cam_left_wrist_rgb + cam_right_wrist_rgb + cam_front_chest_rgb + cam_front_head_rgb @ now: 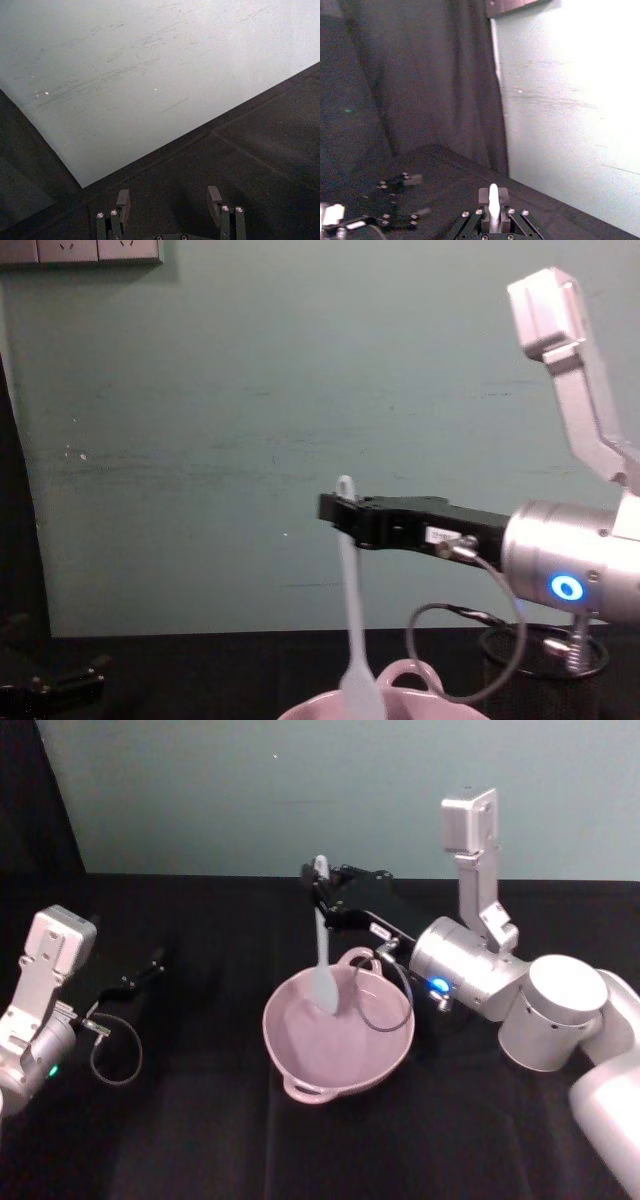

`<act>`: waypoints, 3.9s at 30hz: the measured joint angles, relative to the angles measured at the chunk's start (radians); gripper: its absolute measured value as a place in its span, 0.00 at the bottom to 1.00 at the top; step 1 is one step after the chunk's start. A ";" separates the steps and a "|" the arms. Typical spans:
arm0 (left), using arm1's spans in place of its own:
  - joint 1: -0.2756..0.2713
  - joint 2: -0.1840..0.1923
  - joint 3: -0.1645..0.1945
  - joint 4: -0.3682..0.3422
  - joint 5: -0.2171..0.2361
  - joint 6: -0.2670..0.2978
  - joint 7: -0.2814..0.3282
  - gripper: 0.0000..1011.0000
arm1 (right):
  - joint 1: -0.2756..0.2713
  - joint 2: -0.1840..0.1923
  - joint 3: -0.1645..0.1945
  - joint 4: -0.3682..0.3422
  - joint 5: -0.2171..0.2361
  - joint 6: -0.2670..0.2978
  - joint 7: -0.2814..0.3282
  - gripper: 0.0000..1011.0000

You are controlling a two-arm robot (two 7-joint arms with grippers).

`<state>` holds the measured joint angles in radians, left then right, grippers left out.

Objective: Use the one hand to pick up the spoon and stir the clear water in the bowl.

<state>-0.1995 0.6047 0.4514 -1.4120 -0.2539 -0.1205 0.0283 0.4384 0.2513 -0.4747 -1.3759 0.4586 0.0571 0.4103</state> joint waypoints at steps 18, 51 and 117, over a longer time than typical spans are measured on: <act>0.000 0.000 0.000 0.000 0.000 0.000 0.000 1.00 | -0.138 0.084 0.052 -0.180 -0.024 0.056 -0.054 0.11; 0.000 0.000 0.000 0.000 0.000 0.000 0.000 1.00 | -0.050 0.028 0.043 -0.050 -0.025 0.017 -0.037 0.12; 0.000 0.000 0.000 0.000 0.000 0.000 0.000 1.00 | -0.162 0.178 0.261 -0.353 0.027 0.092 -0.112 0.11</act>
<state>-0.1995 0.6047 0.4514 -1.4120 -0.2539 -0.1205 0.0283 0.2761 0.4297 -0.2141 -1.7286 0.4856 0.1486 0.2986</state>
